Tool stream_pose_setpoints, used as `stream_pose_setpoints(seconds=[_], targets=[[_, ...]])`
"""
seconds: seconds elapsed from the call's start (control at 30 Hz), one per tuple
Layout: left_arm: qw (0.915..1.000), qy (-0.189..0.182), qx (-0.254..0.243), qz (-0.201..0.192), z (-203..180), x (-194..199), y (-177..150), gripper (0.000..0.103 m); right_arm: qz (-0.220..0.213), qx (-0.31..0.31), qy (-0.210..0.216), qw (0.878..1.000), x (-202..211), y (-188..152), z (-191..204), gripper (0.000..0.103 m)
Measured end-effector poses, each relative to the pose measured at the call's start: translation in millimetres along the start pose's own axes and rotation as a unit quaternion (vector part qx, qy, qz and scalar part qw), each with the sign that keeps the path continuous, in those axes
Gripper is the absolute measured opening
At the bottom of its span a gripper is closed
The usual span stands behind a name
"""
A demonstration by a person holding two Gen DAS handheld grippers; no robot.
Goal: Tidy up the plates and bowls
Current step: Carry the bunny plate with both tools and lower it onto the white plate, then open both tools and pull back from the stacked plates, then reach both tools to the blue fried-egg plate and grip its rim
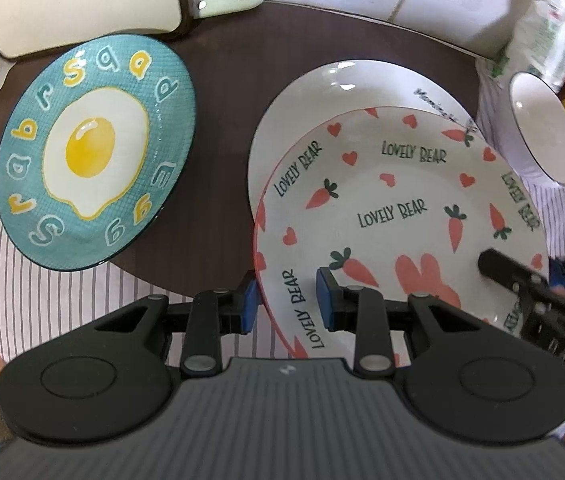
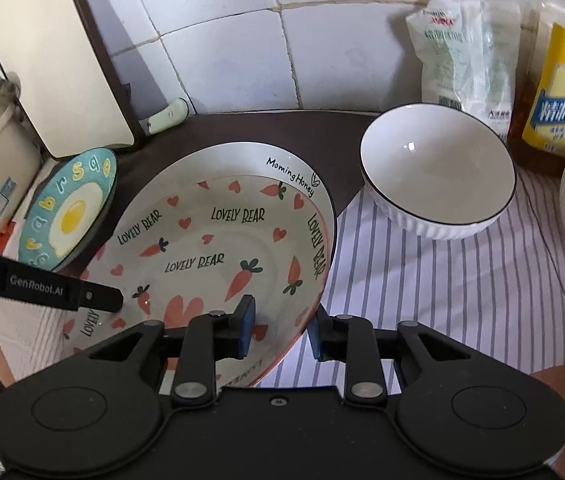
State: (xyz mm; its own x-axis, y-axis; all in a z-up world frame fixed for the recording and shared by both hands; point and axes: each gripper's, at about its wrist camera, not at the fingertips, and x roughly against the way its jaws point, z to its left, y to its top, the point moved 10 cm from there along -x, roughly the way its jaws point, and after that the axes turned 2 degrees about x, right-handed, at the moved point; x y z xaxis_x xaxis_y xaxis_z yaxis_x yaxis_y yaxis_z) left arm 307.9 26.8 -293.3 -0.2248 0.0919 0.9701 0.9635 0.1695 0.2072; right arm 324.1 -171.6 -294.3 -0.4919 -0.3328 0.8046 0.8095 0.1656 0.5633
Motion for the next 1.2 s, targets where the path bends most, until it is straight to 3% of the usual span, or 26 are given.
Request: stream_pose_setpoints(seconds=[0.17,0.33,0.47,0.57,0.77,0.93,1.2], targets=[[0.9991,0.038,-0.015,-0.002,-2.8,-0.1,3.0,0.027,0.005,0.022,-0.014,1.0,-4.8,0.6,6.0,0.039],[0.9984,0.049,-0.029,-0.007,-4.1,4.3,3.3,0.026,-0.006,0.02,-0.032,0.999,-10.6,-1.9,0.5,0.039],[0.9988,0.032,-0.037,-0.007,-3.2,15.2,-1.6,0.025,-0.009,0.015,-0.039,0.999,-13.1,-1.0,-1.6,0.039],[0.9985,0.021,-0.048,-0.013,-1.3,26.9,-5.5,0.025,-0.024,0.038,-0.068,0.997,-13.3,1.3,1.2,0.039],[0.9968,-0.017,-0.073,-0.029,18.6,61.8,-10.7,0.025,-0.061,0.029,-0.091,0.994,17.1,4.7,17.5,0.039],[0.9904,-0.043,-0.12,-0.052,46.3,102.3,-12.5,0.026,-0.085,-0.009,-0.077,0.993,54.5,2.2,52.0,0.041],[0.9768,-0.063,-0.191,-0.075,105.7,141.3,-14.2,0.033,-0.122,-0.028,-0.083,0.989,103.7,-0.4,130.1,0.052]])
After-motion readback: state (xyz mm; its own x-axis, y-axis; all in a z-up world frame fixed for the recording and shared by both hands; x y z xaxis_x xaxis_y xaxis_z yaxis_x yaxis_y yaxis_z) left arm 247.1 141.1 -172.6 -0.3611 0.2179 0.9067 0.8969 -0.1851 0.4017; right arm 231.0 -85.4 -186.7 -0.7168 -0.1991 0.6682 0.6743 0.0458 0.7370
